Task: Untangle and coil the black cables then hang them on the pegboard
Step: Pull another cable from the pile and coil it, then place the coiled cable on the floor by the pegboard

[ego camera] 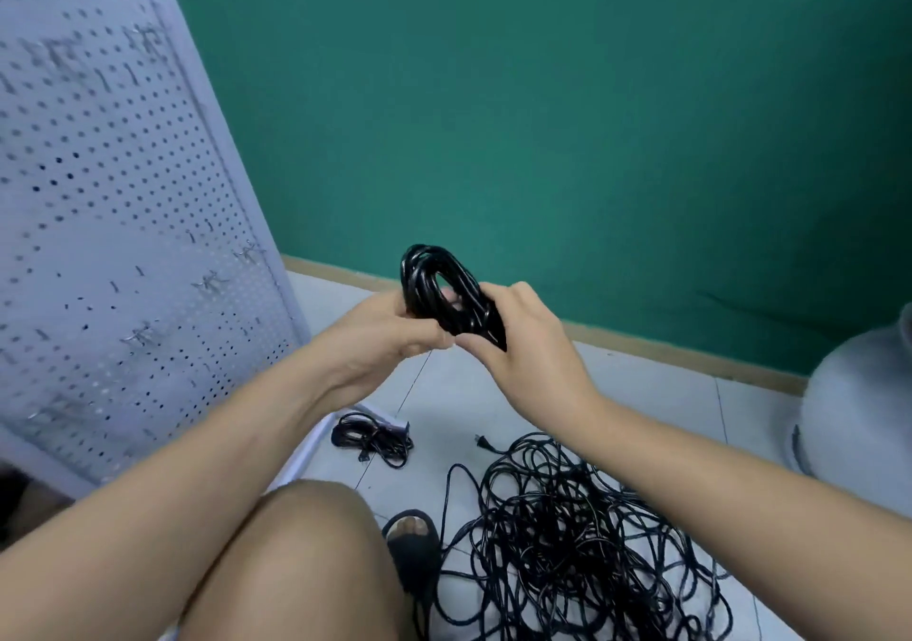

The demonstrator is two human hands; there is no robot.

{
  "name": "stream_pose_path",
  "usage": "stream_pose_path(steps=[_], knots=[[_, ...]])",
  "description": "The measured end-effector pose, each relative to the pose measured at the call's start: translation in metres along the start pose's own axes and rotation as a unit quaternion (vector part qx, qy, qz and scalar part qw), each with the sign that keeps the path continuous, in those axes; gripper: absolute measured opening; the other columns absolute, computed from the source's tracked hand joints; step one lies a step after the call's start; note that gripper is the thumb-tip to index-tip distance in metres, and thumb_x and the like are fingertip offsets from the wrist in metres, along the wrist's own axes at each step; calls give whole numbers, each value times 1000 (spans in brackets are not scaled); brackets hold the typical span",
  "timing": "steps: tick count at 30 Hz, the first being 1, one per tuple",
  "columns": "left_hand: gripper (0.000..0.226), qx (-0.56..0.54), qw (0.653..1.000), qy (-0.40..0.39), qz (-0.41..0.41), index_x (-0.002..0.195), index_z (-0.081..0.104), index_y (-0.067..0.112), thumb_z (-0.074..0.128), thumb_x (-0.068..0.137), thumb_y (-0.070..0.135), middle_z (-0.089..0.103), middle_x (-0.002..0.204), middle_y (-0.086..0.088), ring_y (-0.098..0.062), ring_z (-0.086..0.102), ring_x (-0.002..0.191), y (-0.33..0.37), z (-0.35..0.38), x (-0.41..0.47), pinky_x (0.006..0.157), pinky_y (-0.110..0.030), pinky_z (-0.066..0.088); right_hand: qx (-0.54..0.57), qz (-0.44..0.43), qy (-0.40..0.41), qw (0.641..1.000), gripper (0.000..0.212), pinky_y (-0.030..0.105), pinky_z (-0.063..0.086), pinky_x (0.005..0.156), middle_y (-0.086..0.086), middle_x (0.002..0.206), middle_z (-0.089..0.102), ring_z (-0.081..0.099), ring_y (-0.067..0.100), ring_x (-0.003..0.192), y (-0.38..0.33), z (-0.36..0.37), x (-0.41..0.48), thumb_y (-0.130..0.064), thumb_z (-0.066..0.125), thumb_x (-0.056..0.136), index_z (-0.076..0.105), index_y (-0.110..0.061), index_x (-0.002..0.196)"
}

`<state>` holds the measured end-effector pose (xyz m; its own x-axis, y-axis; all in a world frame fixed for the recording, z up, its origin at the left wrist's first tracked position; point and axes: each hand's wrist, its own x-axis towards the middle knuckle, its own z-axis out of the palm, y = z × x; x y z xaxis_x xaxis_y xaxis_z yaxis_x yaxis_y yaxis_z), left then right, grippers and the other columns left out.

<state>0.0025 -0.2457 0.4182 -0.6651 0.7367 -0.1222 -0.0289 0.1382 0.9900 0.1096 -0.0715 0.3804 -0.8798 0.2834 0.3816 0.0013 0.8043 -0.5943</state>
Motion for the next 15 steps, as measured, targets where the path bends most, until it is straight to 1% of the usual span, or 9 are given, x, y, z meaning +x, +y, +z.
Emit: stream_pose_path(steps=[1,2,3,4,6,9,12,14,15], knots=[[33,-24,999,23,-10,129,72,8,71,96,3,80,115,2,-8,73,103,-12,-10,-1,93,-27,53,-13,-18,-17,1000,51,48,53,89,-3,114,50,59,24,102,0,15,6,-41,71,103,51,-27,148],[32,-48,997,60,-20,128,73,9,75,97,19,80,119,-4,-13,74,110,-24,-19,-1,98,-33,53,-25,-34,-36,998,53,49,53,89,-2,116,50,60,26,105,-1,31,10,-39,71,103,50,-26,149],[39,-72,992,103,-31,127,73,7,77,96,32,79,122,-9,-17,74,112,-38,-29,0,100,-38,53,-34,-52,-55,997,54,50,53,89,-1,119,50,61,27,106,0,47,14,-38,71,103,49,-25,151],[47,-91,986,137,-39,127,73,6,78,95,39,78,123,-14,-21,74,114,-52,-39,1,99,-39,54,-42,-69,-72,994,56,50,54,88,0,122,50,61,28,107,1,64,16,-36,70,103,47,-23,153],[48,-112,977,176,-46,129,72,6,78,96,40,77,123,-18,-29,74,116,-80,-60,3,99,-42,58,-56,-96,-106,988,60,50,56,84,3,125,48,61,31,104,6,101,17,-33,69,104,43,-18,157],[47,-113,971,194,-79,130,70,4,80,95,35,77,120,-20,-38,73,117,-132,-93,6,106,-54,57,-58,-108,-153,981,64,49,57,83,4,127,47,62,32,102,21,157,9,-34,68,105,38,-17,160],[51,-132,965,197,-117,133,67,8,84,92,34,76,124,-20,-40,72,120,-188,-120,6,110,-59,54,-25,-104,-189,976,70,46,56,86,4,130,49,62,30,107,38,208,1,-36,71,103,36,-19,162],[47,-144,957,209,-141,133,67,11,82,93,31,77,123,-17,-36,73,119,-224,-133,6,110,-55,54,-7,-70,-200,977,81,40,52,97,1,135,51,57,24,117,53,239,-3,-44,74,100,32,-23,166],[47,-150,952,217,-155,133,67,12,83,93,31,77,122,-17,-35,73,119,-242,-139,6,110,-55,54,-5,-46,-205,978,85,38,47,105,0,139,52,53,21,123,62,255,-5,-49,76,97,31,-25,166]])
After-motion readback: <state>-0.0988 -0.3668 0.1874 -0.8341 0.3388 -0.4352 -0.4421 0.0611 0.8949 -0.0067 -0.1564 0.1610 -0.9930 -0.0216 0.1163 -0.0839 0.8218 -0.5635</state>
